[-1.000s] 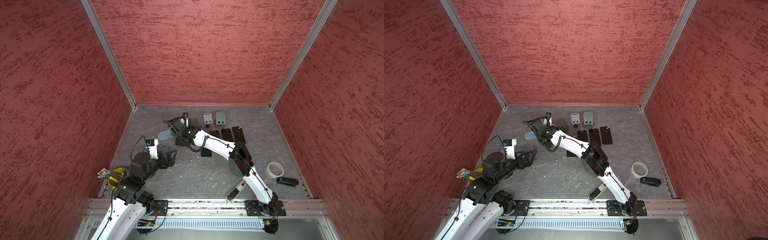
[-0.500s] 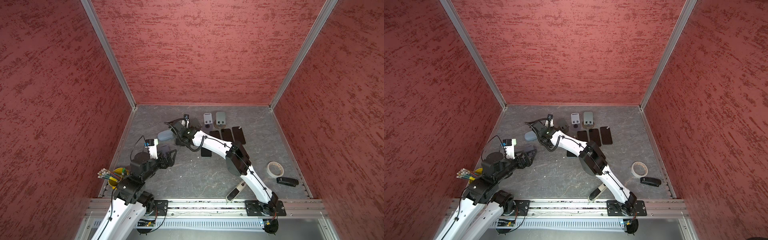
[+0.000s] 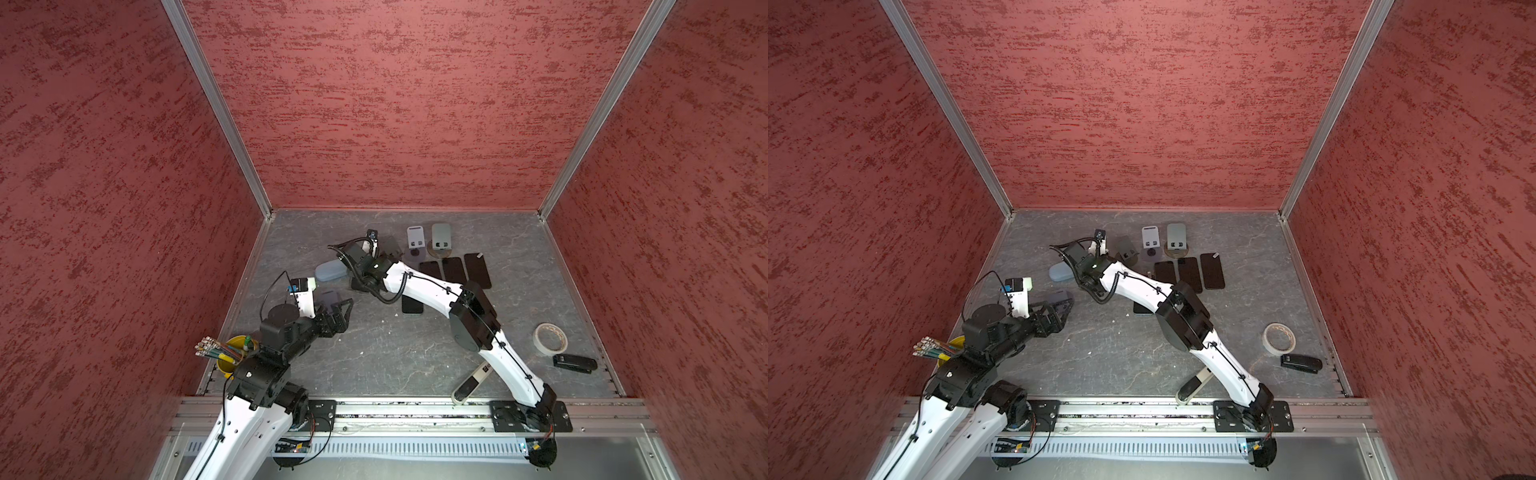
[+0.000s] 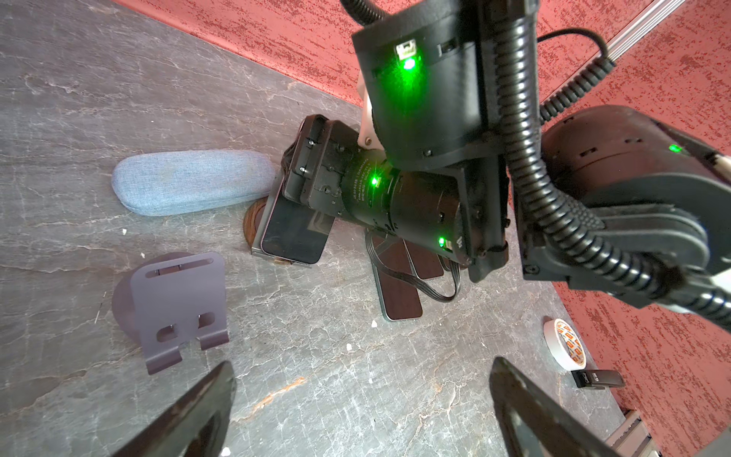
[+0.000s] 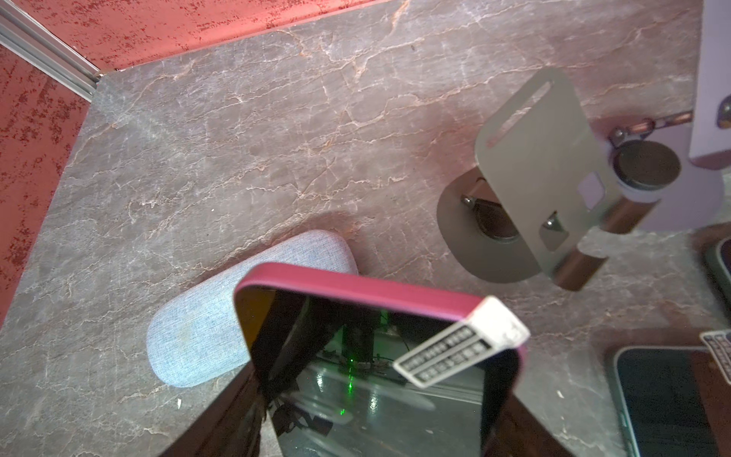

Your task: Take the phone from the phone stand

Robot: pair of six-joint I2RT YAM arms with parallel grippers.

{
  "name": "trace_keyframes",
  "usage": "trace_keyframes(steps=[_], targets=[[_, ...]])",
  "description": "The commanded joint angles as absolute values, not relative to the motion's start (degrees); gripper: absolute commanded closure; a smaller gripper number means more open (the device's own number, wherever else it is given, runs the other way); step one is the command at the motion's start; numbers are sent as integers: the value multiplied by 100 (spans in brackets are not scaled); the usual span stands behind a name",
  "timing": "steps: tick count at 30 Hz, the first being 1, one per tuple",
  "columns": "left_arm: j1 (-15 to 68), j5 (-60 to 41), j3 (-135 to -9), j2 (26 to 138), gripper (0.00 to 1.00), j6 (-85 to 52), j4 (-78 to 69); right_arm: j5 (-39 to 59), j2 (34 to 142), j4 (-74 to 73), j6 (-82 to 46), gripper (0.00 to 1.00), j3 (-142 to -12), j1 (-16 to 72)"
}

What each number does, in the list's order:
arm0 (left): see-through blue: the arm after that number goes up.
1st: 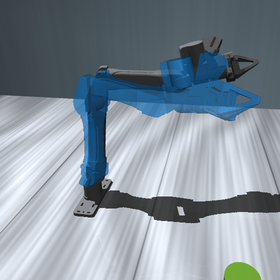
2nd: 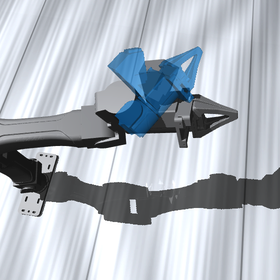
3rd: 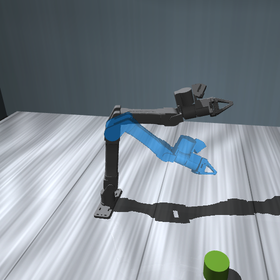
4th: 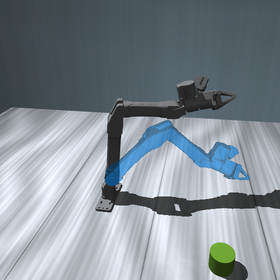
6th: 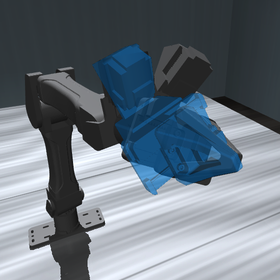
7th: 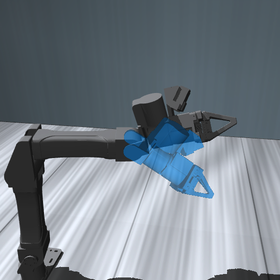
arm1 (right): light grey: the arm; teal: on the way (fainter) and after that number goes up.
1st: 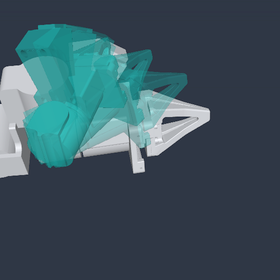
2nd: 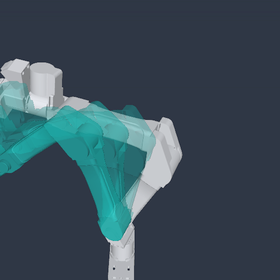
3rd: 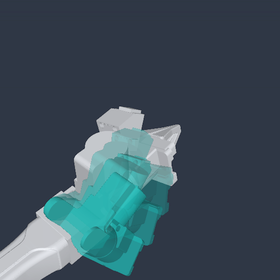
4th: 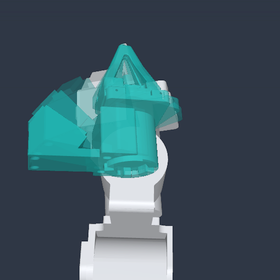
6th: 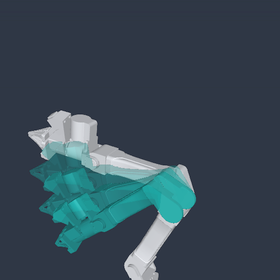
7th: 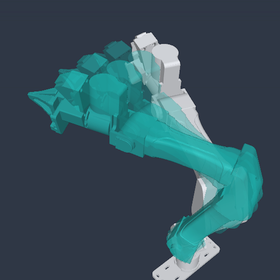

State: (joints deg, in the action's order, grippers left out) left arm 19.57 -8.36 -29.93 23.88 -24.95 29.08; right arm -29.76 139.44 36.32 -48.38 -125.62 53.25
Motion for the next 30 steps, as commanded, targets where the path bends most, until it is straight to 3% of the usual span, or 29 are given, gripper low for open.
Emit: trace_keyframes(steps=[1, 8, 30], targets=[[1914, -880, -2962, 2336, 0, -2417, 2760, -3045, 13937, 3527, -4757, 43, -12568, 5282], [1907, -889, -2962, 2404, 0, -2446, 2751, -3057, 13420, 3009, -4430, 47, -11921, 5282], [1937, -1529, -3006, 3304, 0, -2689, 2040, -2667, 11870, 1796, -3451, 48, -10006, 5282]])
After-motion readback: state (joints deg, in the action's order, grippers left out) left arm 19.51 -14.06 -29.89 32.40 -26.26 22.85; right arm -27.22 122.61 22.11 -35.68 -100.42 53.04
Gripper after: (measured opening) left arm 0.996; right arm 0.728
